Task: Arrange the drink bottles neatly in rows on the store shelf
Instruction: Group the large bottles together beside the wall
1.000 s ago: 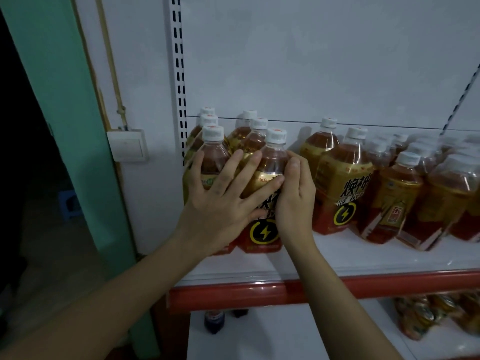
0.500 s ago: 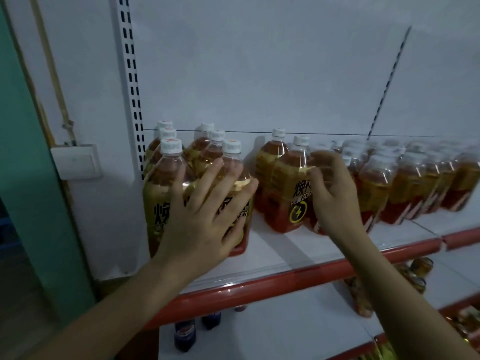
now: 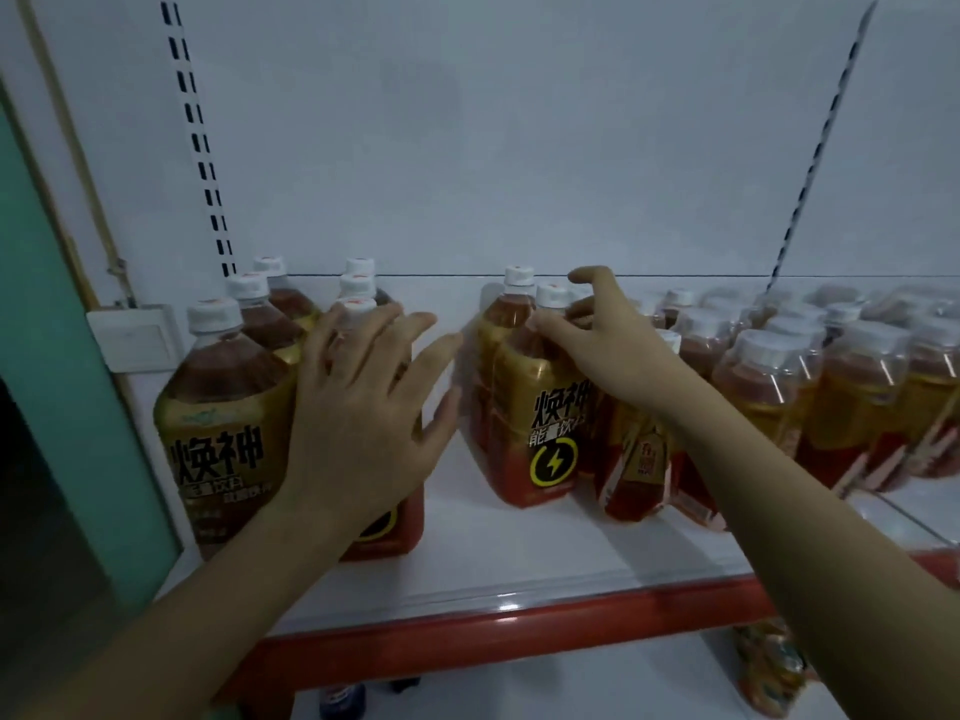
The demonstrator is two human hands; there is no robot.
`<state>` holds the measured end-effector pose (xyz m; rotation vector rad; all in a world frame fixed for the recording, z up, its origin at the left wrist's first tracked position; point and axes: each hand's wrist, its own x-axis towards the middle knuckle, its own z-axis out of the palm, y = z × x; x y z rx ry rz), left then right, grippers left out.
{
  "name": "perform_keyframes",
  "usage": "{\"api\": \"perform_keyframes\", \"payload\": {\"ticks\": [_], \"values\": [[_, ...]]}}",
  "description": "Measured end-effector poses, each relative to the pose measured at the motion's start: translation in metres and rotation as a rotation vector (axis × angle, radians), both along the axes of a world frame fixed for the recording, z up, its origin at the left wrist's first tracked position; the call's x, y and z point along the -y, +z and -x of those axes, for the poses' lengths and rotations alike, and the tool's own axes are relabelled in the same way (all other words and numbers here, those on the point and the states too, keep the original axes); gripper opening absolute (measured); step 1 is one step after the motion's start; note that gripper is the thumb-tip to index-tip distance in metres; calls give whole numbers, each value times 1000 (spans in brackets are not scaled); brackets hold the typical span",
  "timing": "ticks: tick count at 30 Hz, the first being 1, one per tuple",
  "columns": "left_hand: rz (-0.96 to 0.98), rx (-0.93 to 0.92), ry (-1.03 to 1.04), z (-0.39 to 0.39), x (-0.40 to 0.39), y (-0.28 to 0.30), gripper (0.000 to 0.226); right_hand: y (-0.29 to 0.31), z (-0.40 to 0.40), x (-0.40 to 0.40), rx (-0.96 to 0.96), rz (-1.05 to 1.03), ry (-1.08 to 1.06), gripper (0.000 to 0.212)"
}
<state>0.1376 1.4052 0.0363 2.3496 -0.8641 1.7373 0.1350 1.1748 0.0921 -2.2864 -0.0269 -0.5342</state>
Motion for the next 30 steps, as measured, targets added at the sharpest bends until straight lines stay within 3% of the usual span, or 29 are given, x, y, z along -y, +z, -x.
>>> {"api": "perform_keyframes", "payload": {"ticks": [5, 7, 11, 15, 19, 25, 27, 30], "values": [[44, 6, -149, 9, 19, 63, 26, 43, -11, 11, 102, 132, 56, 52], [5, -154, -122, -2, 38, 95, 31, 64, -25, 13, 55, 217, 84, 44], [-151, -575, 155, -57, 77, 117, 47, 83, -68, 19, -112, 312, 189, 25], [-271, -762, 313, -96, 83, 107, 51, 79, -101, 26, -308, 412, 393, 32], [-271, -890, 331, -98, 65, 116, 45, 75, -118, 25, -181, 501, 407, 23], [-234, -1066, 308, -98, 24, 161, 61, 69, -129, 7, -100, 567, 350, 41], [-271, -1142, 348, -105, 11, 156, 70, 71, -133, -2, -98, 569, 346, 43], [-279, -1289, 352, -120, 3, 134, 66, 76, -141, -18, -117, 560, 352, 38]]}}
